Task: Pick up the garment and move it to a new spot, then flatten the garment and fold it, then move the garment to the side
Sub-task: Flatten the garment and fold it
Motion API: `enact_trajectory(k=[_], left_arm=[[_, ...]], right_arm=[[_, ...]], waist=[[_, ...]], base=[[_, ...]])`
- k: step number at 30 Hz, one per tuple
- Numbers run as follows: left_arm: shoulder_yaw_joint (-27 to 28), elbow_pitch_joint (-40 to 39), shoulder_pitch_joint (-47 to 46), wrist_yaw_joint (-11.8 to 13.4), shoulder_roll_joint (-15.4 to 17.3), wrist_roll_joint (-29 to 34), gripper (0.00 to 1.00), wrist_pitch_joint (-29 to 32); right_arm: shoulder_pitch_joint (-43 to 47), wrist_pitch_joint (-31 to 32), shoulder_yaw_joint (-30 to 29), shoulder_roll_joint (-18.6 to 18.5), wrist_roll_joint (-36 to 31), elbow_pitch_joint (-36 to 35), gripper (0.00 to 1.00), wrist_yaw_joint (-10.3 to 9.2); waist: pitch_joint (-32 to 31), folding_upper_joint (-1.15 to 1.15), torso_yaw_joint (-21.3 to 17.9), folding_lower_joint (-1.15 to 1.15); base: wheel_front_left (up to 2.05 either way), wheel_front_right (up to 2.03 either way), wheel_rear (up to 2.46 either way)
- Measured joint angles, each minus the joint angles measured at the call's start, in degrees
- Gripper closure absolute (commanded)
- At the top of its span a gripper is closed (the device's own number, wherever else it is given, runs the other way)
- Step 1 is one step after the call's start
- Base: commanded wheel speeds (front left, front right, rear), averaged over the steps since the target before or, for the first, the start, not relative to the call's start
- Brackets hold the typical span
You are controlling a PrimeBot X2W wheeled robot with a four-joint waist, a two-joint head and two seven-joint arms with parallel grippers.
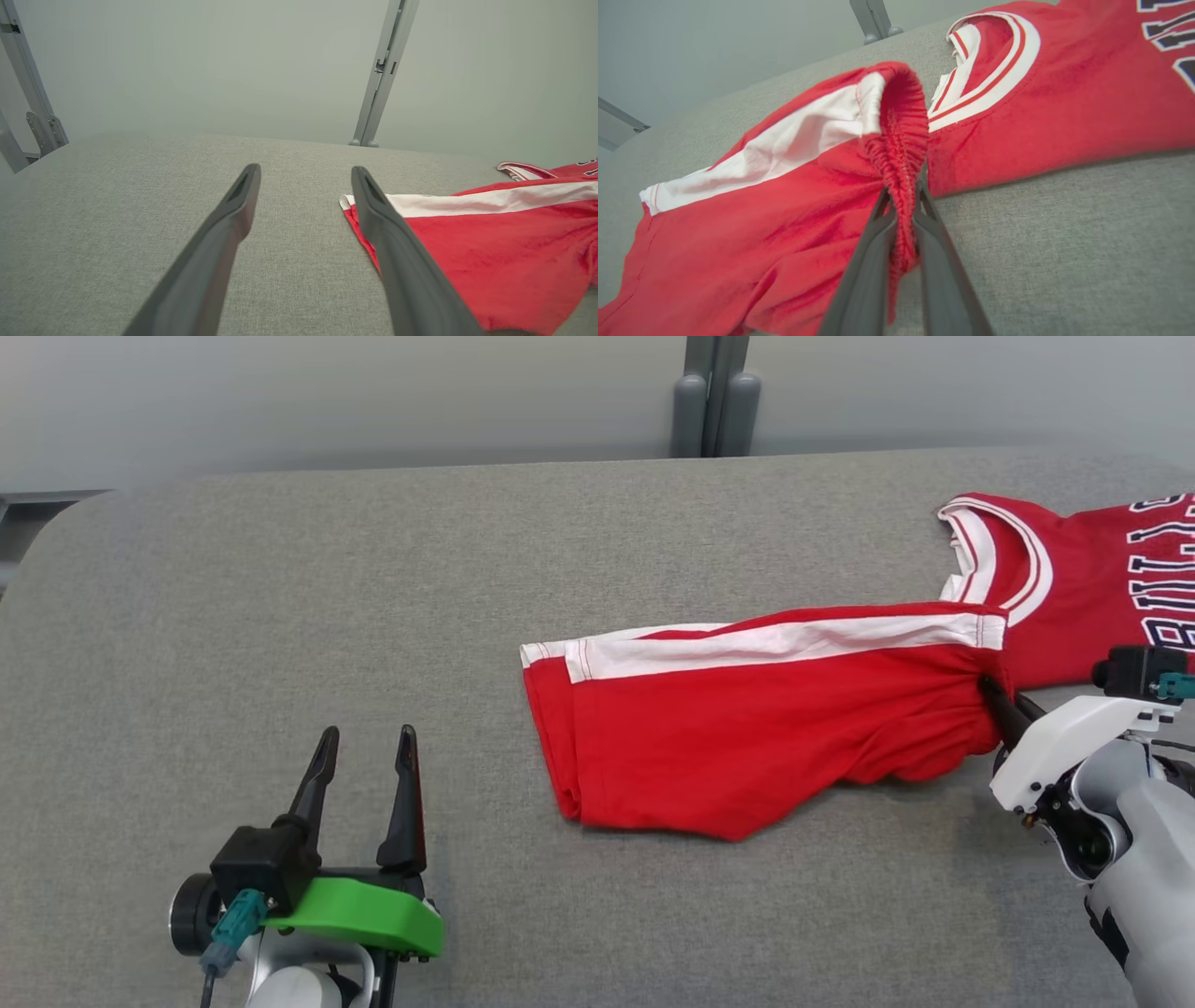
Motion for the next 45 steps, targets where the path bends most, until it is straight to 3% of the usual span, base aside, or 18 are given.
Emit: enact_trajectory(k=[4, 8, 23, 30, 45], left_arm=[[-1.0, 0.0, 0.4, 0.0, 0.0, -0.4, 0.00, 0.0], [-2.2, 0.2, 0.4, 0.0, 0.1, -0.5, 0.00, 0.0], [-4.3, 0.6, 0.4, 0.2, 0.3, -2.0, 0.00, 0.0], [-5.5, 0.6, 0.4, 0.4, 0.3, -2.3, 0.00, 0.0], [-6.8, 0.1, 0.4, 0.4, 0.3, -3.6, 0.00, 0.0]], right_arm=[[-0.1, 1.6, 1.7, 0.0, 0.8, -1.6, 1.00, 0.00], [-0.3, 3.5, 4.8, 3.2, 4.0, -6.2, 1.00, 0.00], [-1.7, 9.5, 16.0, 7.4, 8.2, -17.6, 1.00, 0.00], [-2.4, 11.4, 19.1, 9.5, 8.1, -16.7, 1.00, 0.00], [-6.4, 12.5, 18.8, 10.0, 5.9, -7.3, 1.00, -0.96]], waist=[[-0.6, 0.00, -1.1, 0.00], [-1.1, 0.00, -1.2, 0.00], [-2.8, 0.00, 3.0, 0.00], [-3.0, 0.00, 5.7, 0.00], [-1.5, 0.00, 11.2, 0.00]], base=[[0.00, 0.00, 0.00], [0.00, 0.00, 0.00], [0.00, 0.00, 0.00], [0.00, 0.00, 0.00], [0.00, 0.00, 0.00]])
